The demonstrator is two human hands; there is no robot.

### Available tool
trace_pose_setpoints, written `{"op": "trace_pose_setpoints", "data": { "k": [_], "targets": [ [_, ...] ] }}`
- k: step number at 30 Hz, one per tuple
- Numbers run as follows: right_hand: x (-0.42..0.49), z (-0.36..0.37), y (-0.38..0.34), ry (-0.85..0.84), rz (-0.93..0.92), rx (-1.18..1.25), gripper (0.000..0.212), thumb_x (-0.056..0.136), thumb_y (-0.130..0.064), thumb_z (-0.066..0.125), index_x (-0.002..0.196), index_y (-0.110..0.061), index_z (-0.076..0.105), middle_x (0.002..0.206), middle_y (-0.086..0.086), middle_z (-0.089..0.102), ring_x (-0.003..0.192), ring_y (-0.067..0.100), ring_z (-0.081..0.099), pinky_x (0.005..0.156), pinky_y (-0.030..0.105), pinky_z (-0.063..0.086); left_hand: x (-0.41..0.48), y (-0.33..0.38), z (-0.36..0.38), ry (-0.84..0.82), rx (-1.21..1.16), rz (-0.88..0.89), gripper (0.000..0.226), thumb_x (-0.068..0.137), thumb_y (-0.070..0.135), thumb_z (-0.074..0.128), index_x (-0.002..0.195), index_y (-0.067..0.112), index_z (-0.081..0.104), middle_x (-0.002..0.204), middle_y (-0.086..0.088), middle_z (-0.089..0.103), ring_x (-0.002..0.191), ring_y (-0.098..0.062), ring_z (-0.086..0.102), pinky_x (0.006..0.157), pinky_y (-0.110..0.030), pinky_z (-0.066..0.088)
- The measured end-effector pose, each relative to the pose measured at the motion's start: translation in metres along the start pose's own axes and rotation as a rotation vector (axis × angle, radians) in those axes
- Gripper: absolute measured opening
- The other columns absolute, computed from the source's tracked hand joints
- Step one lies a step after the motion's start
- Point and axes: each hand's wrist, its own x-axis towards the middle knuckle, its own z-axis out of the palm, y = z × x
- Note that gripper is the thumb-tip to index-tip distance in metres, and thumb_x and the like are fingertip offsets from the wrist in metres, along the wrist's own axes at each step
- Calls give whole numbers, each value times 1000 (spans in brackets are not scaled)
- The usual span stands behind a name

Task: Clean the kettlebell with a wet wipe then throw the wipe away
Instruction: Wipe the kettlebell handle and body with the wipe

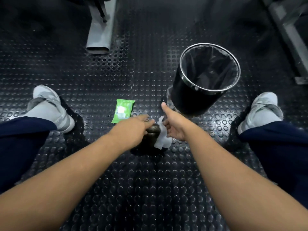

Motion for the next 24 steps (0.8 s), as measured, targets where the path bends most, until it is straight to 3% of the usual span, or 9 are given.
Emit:
{"op": "trace_pose_setpoints", "data": {
  "k": [2,4,7,9,12,15,19,21,24],
  "targets": [
    [18,7,17,-9,34,61,96,86,-86,48,146,-13,55,115,5,74,108,24,70,116,49,45,-1,0,10,33,-7,21,62,106,17,51,162,33,29,164,2,40,137,-27,53,102,-39,51],
    [18,11,26,-19,61,126,85,94,-81,41,138,-12,64,122,12,77,116,29,72,113,47,50,1,-4,14,42,-13,24,63,104,14,52,161,33,32,152,-1,53,126,-28,60,97,-40,55],
    [12,12,29,-2,71,196,81,100,-75,33,130,-9,70,112,14,79,101,28,78,89,38,63,3,-8,12,41,7,42,59,100,11,53,153,32,43,126,-2,67,108,-27,65,86,-46,59],
    [8,5,25,-26,68,168,82,100,-76,33,134,-9,66,110,13,80,92,26,80,74,37,65,3,-8,11,45,4,39,55,100,11,53,149,32,47,122,0,69,107,-27,65,85,-46,59],
    [2,2,7,-16,33,72,85,95,-80,40,155,-21,45,147,6,63,112,33,74,97,52,59,0,-7,10,63,-25,41,45,102,14,53,146,24,52,128,-2,67,113,-28,64,90,-46,57],
    [4,4,-8,-9,11,-25,122,67,-97,56,161,-23,35,166,6,40,134,39,58,110,60,49,-4,-6,9,68,-75,47,33,105,21,53,137,15,57,131,-5,64,117,-28,62,93,-43,54],
    [15,12,16,2,-13,-76,106,80,-89,51,159,-21,41,161,7,48,144,34,50,121,52,37,-3,-3,1,17,-87,-11,25,104,23,54,127,17,61,107,-8,70,99,-29,65,84,-43,55],
    [15,14,32,12,44,72,89,85,-84,53,147,-20,54,139,13,68,129,38,65,114,50,46,-3,-2,-5,-13,-87,-29,29,104,24,55,132,19,62,104,-10,71,96,-30,67,84,-42,56],
    [10,12,36,40,39,200,67,100,-70,47,141,-17,51,125,15,74,104,35,76,92,47,61,-3,-1,-11,-42,-62,-30,34,105,22,54,138,20,61,107,-11,73,97,-31,68,86,-41,58]
  ]
}}
